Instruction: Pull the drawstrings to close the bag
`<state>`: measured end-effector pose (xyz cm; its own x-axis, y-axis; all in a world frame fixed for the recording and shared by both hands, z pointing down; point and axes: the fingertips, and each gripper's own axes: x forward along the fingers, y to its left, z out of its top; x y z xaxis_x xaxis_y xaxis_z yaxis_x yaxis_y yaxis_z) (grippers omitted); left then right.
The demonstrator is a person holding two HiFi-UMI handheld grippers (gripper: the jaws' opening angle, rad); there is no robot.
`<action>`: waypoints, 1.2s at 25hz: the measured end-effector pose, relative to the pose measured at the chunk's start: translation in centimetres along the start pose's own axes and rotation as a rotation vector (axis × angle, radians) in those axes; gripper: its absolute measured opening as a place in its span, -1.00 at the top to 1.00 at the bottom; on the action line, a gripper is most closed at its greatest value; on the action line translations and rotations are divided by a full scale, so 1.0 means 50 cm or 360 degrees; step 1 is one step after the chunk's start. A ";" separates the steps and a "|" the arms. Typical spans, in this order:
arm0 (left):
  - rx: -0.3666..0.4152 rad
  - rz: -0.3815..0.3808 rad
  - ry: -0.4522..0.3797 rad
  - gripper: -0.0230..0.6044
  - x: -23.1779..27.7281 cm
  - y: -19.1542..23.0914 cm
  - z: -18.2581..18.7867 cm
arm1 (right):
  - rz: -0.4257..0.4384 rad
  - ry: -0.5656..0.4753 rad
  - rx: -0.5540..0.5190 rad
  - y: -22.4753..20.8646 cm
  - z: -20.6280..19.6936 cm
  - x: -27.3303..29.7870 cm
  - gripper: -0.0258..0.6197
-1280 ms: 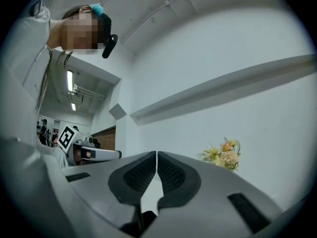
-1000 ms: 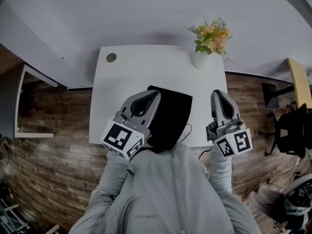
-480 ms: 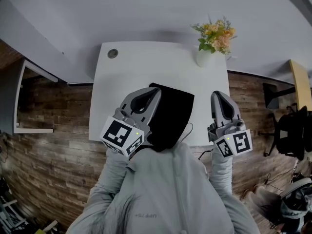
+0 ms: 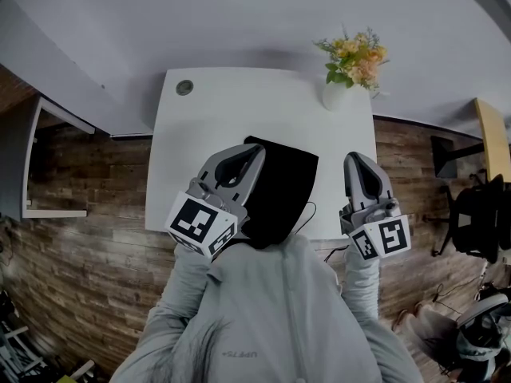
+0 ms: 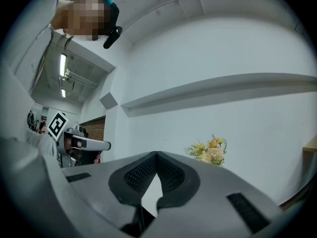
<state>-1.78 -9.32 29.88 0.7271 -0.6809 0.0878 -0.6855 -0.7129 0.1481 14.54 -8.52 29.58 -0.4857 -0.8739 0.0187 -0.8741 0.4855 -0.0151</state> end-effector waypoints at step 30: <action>-0.0014 0.0017 0.0008 0.84 -0.014 0.002 -0.012 | -0.0003 0.0040 -0.0003 0.008 -0.011 -0.010 0.85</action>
<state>-2.32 -8.81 30.41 0.7197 -0.6878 0.0945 -0.6931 -0.7039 0.1557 14.42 -7.88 30.11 -0.4839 -0.8740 0.0438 -0.8751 0.4838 -0.0131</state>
